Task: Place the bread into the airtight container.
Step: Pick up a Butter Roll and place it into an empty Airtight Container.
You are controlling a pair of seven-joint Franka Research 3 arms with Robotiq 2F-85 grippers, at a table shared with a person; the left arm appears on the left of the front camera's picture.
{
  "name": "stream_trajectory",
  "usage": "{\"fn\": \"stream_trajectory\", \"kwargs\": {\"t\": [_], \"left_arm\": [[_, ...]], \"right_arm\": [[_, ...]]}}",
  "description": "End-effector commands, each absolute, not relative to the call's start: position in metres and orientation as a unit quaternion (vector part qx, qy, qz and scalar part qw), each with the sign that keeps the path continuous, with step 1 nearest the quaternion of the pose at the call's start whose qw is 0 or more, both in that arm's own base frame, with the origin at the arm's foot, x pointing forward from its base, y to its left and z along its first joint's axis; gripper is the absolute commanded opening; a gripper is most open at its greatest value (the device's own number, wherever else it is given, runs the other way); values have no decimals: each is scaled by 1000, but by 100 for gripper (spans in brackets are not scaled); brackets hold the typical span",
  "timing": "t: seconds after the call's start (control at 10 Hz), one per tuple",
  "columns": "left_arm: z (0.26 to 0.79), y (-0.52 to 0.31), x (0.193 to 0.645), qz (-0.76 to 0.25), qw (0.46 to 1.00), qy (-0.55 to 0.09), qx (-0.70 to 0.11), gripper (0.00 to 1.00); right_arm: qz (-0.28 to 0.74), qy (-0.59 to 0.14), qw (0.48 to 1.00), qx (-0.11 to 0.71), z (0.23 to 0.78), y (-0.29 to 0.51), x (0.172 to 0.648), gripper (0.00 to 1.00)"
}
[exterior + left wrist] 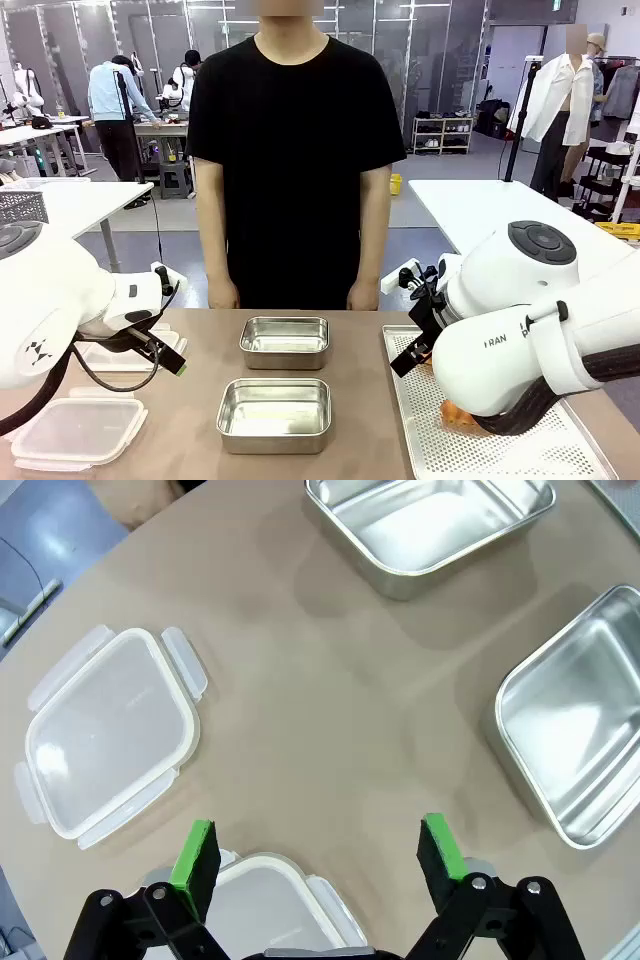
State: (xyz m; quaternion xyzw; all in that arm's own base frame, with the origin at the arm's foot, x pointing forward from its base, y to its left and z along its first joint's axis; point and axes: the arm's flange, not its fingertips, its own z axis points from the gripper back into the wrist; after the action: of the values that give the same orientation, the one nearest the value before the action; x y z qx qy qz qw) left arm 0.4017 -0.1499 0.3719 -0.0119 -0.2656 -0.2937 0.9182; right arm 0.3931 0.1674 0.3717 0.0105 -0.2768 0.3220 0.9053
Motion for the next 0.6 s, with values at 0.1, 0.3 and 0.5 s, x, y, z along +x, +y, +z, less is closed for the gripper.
{"fn": "stream_trajectory", "kwargs": {"t": [0.1,0.3,0.5], "left_arm": [[372,-150,402,-294,918,-266,-12,100],[372,-150,402,-294,918,-266,-12,100],[372,-150,402,-294,918,-266,-12,100]], "right_arm": [[322,-277,905,11,372,167,393,100],[322,-277,905,11,372,167,393,100],[322,-277,905,11,372,167,393,100]]}}
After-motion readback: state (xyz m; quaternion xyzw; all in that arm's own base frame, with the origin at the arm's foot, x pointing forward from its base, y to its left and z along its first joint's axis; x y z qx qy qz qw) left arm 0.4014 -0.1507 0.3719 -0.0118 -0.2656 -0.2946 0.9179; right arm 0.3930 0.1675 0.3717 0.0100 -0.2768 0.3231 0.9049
